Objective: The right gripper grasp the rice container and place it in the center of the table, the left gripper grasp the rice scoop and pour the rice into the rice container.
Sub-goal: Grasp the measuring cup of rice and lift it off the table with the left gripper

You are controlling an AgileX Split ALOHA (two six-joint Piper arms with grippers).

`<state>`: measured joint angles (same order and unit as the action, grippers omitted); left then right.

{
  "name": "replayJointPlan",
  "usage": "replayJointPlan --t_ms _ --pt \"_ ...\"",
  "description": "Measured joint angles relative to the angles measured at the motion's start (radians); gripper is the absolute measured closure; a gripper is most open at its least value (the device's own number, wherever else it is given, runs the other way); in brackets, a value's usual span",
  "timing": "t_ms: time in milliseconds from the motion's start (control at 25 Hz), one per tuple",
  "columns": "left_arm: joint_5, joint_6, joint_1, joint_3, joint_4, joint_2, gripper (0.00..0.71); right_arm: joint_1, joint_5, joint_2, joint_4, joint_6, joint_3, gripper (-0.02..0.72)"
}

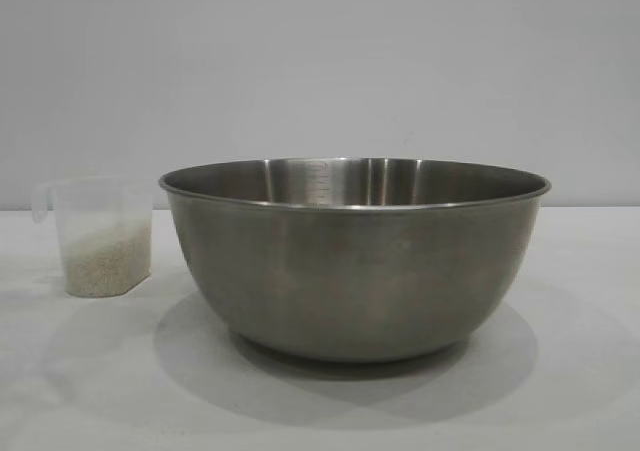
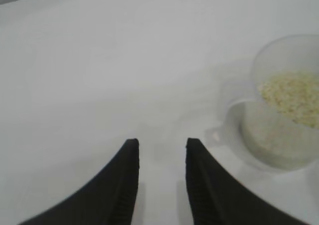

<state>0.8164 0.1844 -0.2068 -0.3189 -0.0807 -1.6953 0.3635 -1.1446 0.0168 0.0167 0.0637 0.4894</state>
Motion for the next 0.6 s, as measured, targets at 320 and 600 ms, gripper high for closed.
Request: replayJointPlan --t_ms 320,600 --pt "0.147 -0.060 0.000 -0.002 0.046 -0.115 0.487 0.000 0.000 0.000 0.000 0.000 0.000 0.445" --pt "0.174 -0.079 0.000 -0.002 0.048 -0.118 0.487 0.000 0.000 0.000 0.000 0.000 0.000 0.445"
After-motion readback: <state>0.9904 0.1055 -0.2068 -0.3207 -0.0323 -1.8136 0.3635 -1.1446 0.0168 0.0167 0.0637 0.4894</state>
